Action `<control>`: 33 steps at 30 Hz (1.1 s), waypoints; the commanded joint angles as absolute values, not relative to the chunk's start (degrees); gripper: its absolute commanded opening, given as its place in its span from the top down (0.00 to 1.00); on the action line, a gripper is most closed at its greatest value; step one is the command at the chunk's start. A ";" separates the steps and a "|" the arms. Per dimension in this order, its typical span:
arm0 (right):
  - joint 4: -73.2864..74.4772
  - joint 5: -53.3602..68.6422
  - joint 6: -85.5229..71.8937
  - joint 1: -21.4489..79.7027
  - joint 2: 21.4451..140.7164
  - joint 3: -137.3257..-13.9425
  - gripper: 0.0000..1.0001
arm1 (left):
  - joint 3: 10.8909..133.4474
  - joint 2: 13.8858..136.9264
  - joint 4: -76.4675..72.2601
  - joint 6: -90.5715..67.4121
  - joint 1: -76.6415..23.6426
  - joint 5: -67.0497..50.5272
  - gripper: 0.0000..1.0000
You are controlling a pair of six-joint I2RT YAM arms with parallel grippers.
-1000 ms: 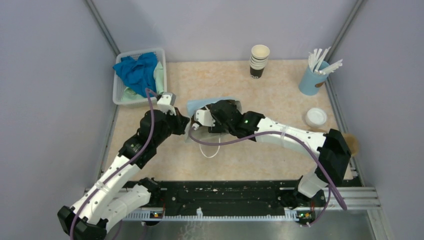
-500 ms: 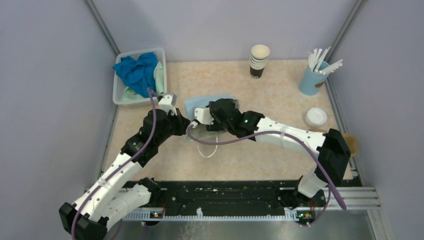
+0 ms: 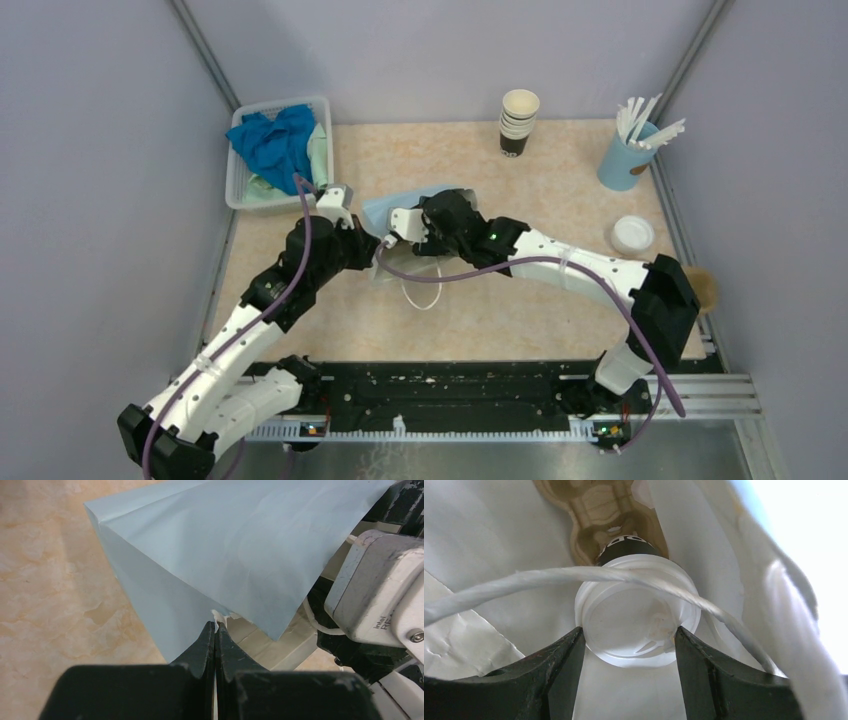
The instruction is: Pack the takeout coffee
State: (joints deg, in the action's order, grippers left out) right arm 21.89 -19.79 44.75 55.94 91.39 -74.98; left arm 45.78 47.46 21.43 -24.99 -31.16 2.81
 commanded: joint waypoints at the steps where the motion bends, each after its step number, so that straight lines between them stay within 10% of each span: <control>1: 19.08 -19.01 43.34 55.09 91.37 -75.27 0.37 | 48.58 47.92 22.02 -23.98 -30.98 2.70 1.00; 33: 14.94 -15.58 50.44 54.24 95.16 -75.50 0.37 | 51.30 49.02 23.07 -24.36 -31.00 1.58 1.00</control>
